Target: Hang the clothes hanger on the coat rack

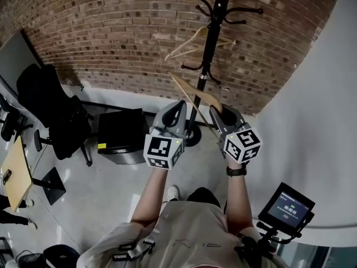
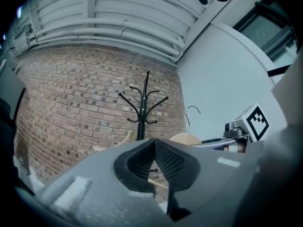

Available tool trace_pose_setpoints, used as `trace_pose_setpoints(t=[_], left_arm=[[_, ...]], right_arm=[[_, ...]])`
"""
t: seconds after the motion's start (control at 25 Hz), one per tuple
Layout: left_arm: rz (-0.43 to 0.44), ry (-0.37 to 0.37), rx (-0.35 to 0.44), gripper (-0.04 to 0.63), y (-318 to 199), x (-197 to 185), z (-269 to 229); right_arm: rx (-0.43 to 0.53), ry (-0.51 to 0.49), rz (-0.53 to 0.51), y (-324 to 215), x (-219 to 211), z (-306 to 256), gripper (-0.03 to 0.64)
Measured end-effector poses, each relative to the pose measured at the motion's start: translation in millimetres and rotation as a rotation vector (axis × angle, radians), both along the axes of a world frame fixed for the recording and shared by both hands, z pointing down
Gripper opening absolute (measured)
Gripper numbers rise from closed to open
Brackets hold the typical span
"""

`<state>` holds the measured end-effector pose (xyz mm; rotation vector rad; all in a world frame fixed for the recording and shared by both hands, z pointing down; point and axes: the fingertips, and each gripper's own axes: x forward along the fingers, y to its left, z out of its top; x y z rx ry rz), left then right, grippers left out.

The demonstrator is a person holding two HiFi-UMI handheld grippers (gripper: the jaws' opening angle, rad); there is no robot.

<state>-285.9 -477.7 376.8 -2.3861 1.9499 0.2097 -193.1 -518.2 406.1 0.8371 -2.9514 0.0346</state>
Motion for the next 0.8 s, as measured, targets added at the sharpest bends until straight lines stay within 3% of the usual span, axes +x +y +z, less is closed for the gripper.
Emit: trace_pose_setpoints(t=[0.48,0.68,0.8], left_arm=[[-0.010,0.009,0.005,0.002,-98.9,-50.8,-10.3],[-0.054,0.012,0.004,0.002,-128.2,-68.2,-18.8],[-0.065,0.024,0.000,0.002,-148.0,-73.8,-15.4]], right_arm=[[0.000,0.129,-0.271,-154.8,-81.5,-62.6,0.058],[-0.120,0.183,-0.404,-190.6,-102.1,-66.3,0.058],[-0.125,0.202,-0.418,-211.0,-108.7,-63.5,0.058]])
